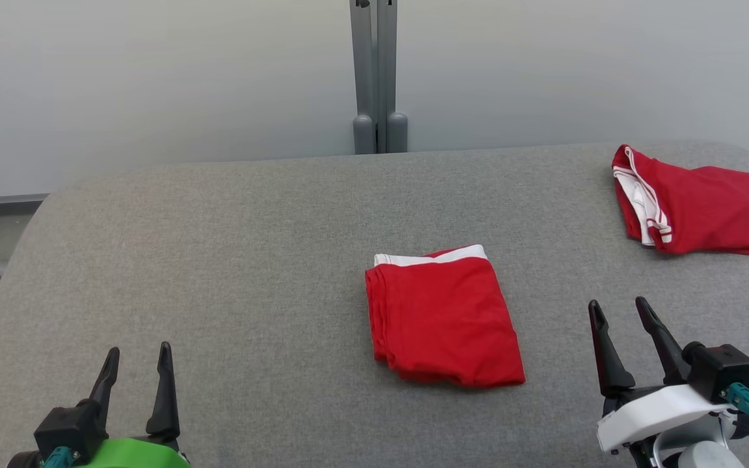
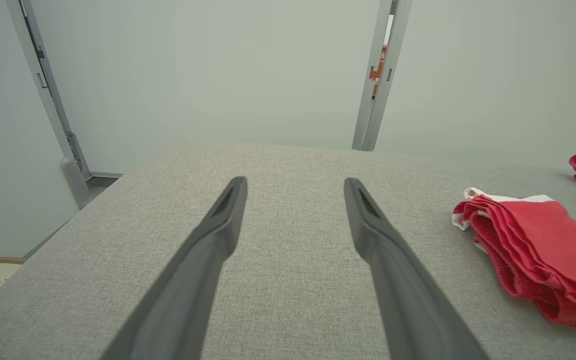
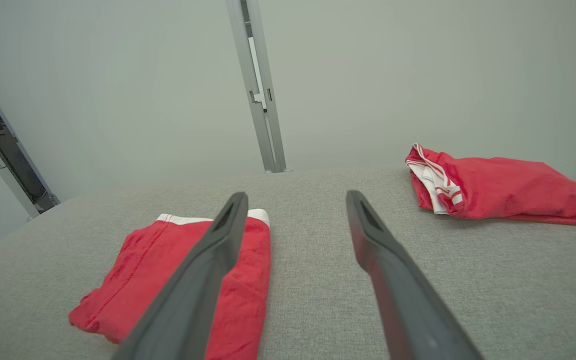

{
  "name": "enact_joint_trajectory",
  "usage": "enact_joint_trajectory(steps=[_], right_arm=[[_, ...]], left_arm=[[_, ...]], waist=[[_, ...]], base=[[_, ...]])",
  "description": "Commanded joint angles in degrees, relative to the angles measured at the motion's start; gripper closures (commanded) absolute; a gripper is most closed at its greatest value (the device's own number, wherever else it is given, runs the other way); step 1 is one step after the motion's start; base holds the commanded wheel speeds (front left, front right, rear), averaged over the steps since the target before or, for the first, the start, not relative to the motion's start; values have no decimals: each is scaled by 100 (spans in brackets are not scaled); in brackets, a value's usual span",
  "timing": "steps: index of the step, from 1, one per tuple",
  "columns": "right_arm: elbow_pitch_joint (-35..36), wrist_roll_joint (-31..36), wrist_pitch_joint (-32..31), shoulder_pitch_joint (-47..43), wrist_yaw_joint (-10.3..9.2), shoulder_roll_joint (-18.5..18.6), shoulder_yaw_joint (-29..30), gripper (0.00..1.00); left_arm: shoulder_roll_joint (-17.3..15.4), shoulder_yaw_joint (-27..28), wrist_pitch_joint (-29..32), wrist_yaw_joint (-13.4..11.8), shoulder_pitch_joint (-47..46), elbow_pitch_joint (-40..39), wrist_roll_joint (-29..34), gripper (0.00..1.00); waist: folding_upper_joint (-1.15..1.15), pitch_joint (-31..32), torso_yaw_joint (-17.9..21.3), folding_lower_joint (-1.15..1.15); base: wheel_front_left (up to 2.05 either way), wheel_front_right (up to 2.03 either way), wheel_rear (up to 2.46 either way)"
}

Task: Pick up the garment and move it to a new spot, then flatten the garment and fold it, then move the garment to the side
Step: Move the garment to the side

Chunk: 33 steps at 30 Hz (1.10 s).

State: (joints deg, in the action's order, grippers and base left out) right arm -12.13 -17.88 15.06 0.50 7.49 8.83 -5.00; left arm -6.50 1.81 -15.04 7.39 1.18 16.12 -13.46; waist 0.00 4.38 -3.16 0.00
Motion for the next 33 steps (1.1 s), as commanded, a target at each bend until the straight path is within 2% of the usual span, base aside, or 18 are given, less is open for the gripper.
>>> enact_joint_trajectory(steps=[1, 26, 33], right_arm=[[-22, 30, 14, -26, 0, -1, -10, 0], [-144, 204, 14, -17, 0, 12, 14, 0], [-422, 282, 14, 355, 0, 74, -136, 0]], left_arm=[[-58, -9, -16, 14, 42, -21, -7, 0], [-75, 2, -16, -42, 99, 4, 151, 0], [-51, -53, -16, -44, 27, 22, 181, 0]], waist=[[0, 4, 0, 0], [0, -8, -31, 0], [0, -96, -132, 0]], base=[[0, 0, 0], [0, 0, 0], [0, 0, 0]])
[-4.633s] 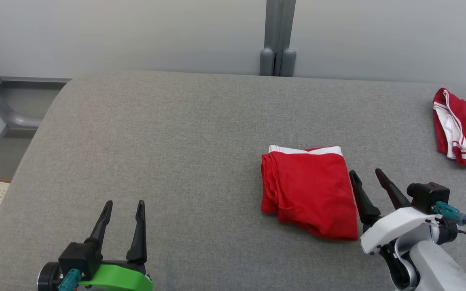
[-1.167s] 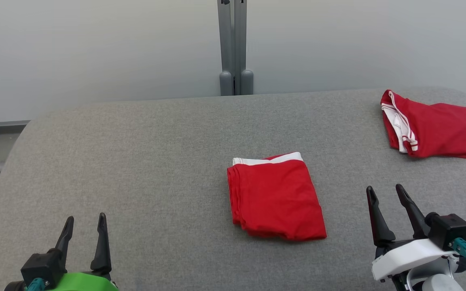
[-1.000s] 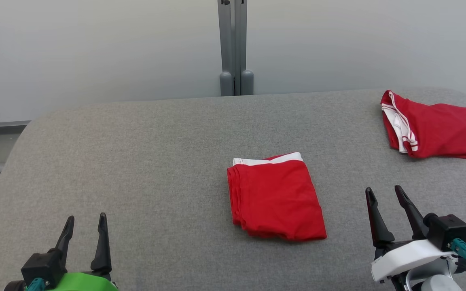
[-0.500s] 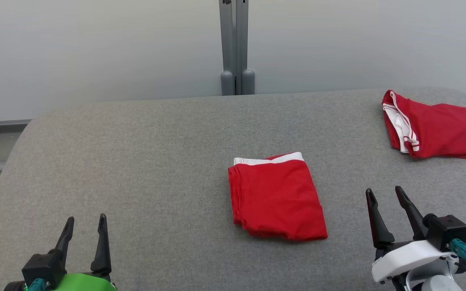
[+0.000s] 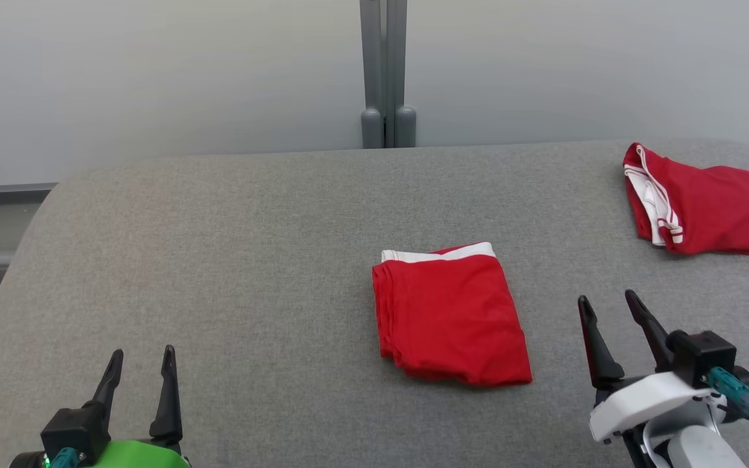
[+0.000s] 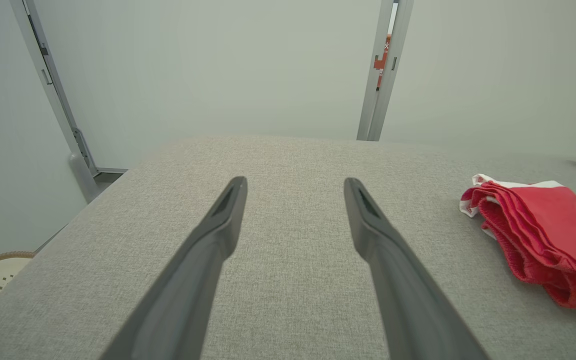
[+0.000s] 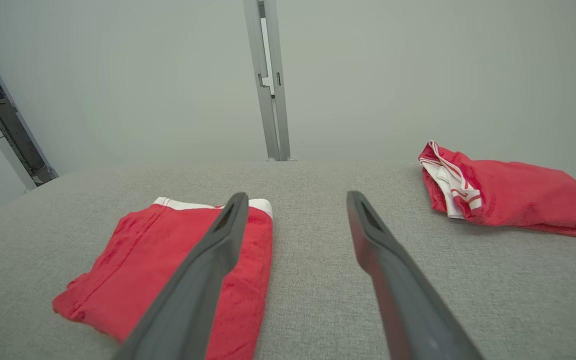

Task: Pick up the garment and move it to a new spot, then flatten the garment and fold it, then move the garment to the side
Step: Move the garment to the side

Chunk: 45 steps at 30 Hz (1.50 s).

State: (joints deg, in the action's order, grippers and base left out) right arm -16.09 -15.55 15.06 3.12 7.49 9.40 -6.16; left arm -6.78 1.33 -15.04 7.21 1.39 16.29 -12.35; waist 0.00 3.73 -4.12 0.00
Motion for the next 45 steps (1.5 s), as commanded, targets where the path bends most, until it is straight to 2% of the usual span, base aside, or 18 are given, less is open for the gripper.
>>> enact_joint_trajectory(steps=[1, 13, 22, 33, 34, 36, 37, 45], right_arm=[[-103, 62, 14, 188, 0, 30, -78, 0], [-1891, 351, -308, 1745, 0, -72, -603, 0], [-3470, 410, -325, 2537, 0, -95, -553, 0], [-4691, 151, -185, 2780, 0, -355, -516, 0], [-4779, 103, -238, 2773, 0, -386, -527, 49], [-4934, -19, -313, 2789, -1, -423, -531, 80], [-4990, -56, -324, 2810, -1, -431, -550, 100], [-4940, -209, -216, 3347, -6, -260, -848, 100]], left_arm=[[-23, -13, -16, -27, -10, 8, 75, 0], [4, -185, -16, -19, -271, 102, 100, 0], [75, -301, -16, -5, -602, 113, 59, 0], [130, -260, -16, 10, -749, 132, 19, 0], [133, -247, -16, 11, -739, 127, 23, 0], [141, -231, -16, 12, -726, 120, 36, 0], [148, -228, -16, 13, -731, 125, 44, 0], [213, -218, -16, 16, -845, 138, 61, 0]], waist=[[0, -46, -56, 0], [0, -316, -475, 0], [0, -820, -844, 0], [0, -1088, -969, 0], [0, -1093, -960, 0], [0, -1107, -945, 0], [0, -1113, -937, 0], [0, -1170, -883, 0]], base=[[0, 0, 0], [0, 0, 0], [0, 0, 0], [0, 0, 0], [0, 0, 0], [0, 0, 0], [0, 0, 0], [0, 0, 0]])
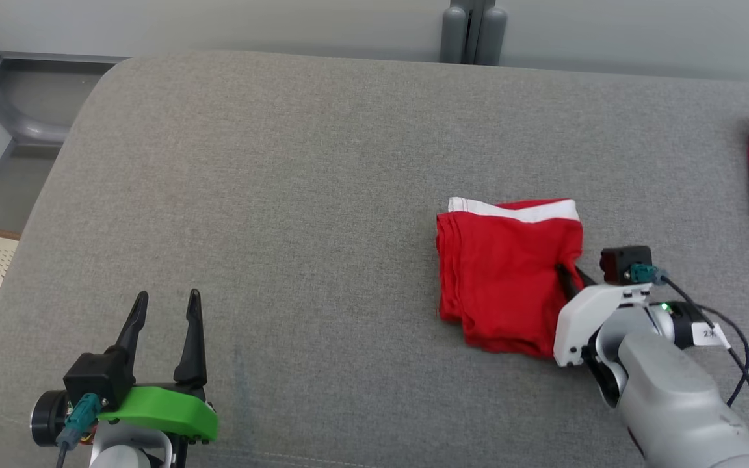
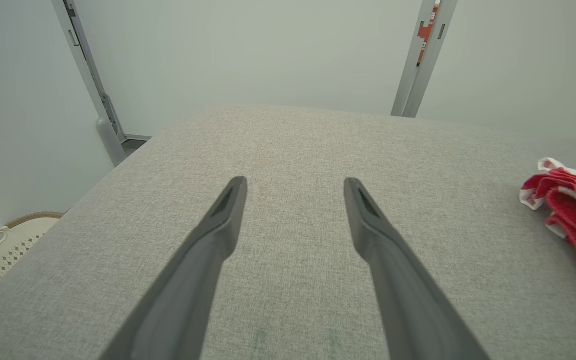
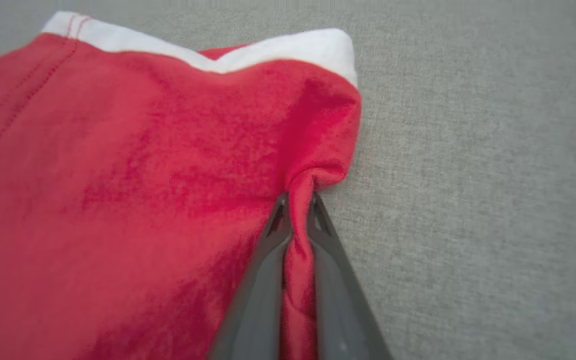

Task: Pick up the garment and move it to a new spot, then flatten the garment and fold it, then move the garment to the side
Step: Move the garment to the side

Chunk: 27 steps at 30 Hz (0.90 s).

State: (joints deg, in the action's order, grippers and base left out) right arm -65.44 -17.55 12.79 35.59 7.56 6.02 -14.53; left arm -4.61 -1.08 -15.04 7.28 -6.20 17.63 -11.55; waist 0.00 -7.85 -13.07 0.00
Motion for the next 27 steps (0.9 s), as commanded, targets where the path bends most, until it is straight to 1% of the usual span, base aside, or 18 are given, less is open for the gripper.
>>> enact_joint_trajectory(steps=[1, 5, 10, 16, 20, 27], right_arm=[[17, 15, 14, 175, -14, 122, -79, 100], [133, 97, -50, 560, -13, 367, -423, 100], [279, 99, -215, 1089, -13, 839, -824, 100], [509, -3, -477, 1697, -13, 1536, -1221, 100], [706, -144, -648, 2093, -13, 2066, -1374, 100], [1015, -404, -977, 2612, -12, 2984, -1595, 100]], left_arm=[[3, 28, -16, 10, -101, -1, -20, 0], [42, 65, -16, 11, -165, -78, -28, 0], [84, 59, -16, 16, -212, -178, 2, 0], [105, 79, -16, 21, -350, -312, 26, 0], [104, 55, -16, 25, -510, -447, 66, 0], [-11, -72, -16, 26, -824, -699, 131, 0]], waist=[[0, -27, 22, 0], [0, -159, 99, 0], [0, -421, 295, 0], [0, -811, 589, 0], [0, -1140, 793, 0], [0, -1649, 1042, 0]], base=[[0, 0, 0], [0, 0, 0], [0, 0, 0], [0, 0, 0], [0, 0, 0], [0, 0, 0]])
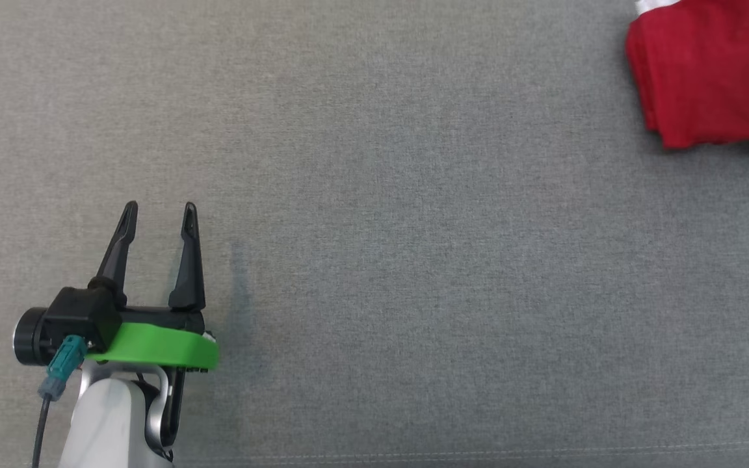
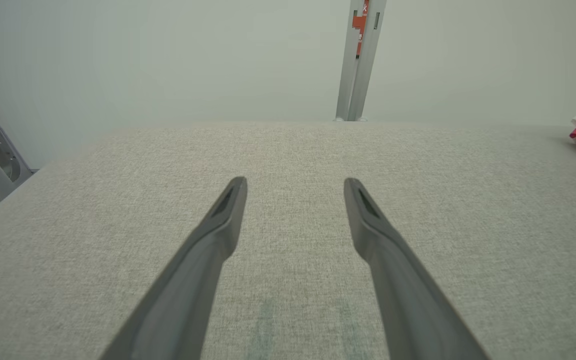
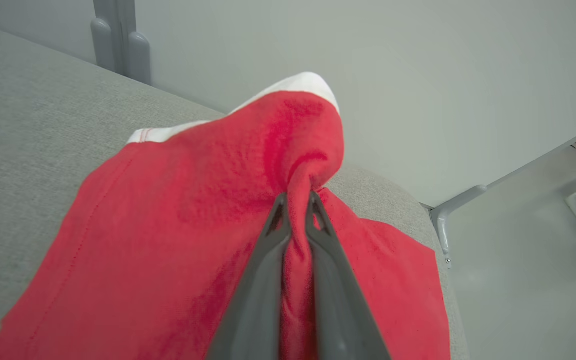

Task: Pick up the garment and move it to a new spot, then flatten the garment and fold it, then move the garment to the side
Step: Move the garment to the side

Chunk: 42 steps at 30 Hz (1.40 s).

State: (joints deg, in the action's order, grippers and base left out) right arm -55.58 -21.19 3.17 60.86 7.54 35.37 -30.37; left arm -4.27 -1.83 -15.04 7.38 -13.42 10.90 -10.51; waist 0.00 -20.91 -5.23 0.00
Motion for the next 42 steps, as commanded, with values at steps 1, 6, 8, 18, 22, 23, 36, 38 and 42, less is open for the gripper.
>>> enact_joint_trajectory(steps=[1, 6, 8, 18, 22, 23, 36, 38, 42], right_arm=[[58, -93, -45, 141, -10, 168, -11, 100], [98, -223, -252, 399, -10, 702, -54, 100], [25, -280, -305, 511, -11, 861, 5, 100], [-460, -172, -248, 905, -11, 1081, -43, 100], [-806, 30, -254, 1073, -11, 979, -63, 62], [-929, 88, -290, 1114, -11, 952, -37, 2], [-1080, 473, 1152, 925, -10, 170, 410, 0], [-907, 494, 1196, 729, -10, -2, 481, 0], [-118, 514, 1200, 101, -10, -334, 801, 0]], left_arm=[[-73, -40, -15, 17, -133, -59, 34, 0], [-244, -180, -16, 17, -278, -213, 17, 0], [-283, -214, -16, 17, -303, -266, 6, 0], [-390, -318, -16, 18, -275, -472, -37, 0], [-417, -301, -16, 18, -303, -498, -38, 0], [-416, -292, -16, 18, -307, -494, -39, 0], [-302, -92, -16, 18, 0, -194, -37, 0], [-281, -38, -16, 12, 97, -145, -42, 0], [-232, 75, -16, -19, 340, -42, -40, 0]], waist=[[0, -396, 272, 0], [0, -604, 319, 0], [0, -633, 327, 0], [0, -812, 259, 0], [0, -902, 243, 0], [0, -914, 243, 0], [0, -233, 366, 0], [0, -26, 382, 0], [0, 404, 404, 0]], base=[[0, 0, 0], [0, 0, 0], [0, 0, 0], [0, 0, 0], [0, 0, 0], [0, 0, 0], [0, 0, 0], [0, 0, 0], [0, 0, 0]])
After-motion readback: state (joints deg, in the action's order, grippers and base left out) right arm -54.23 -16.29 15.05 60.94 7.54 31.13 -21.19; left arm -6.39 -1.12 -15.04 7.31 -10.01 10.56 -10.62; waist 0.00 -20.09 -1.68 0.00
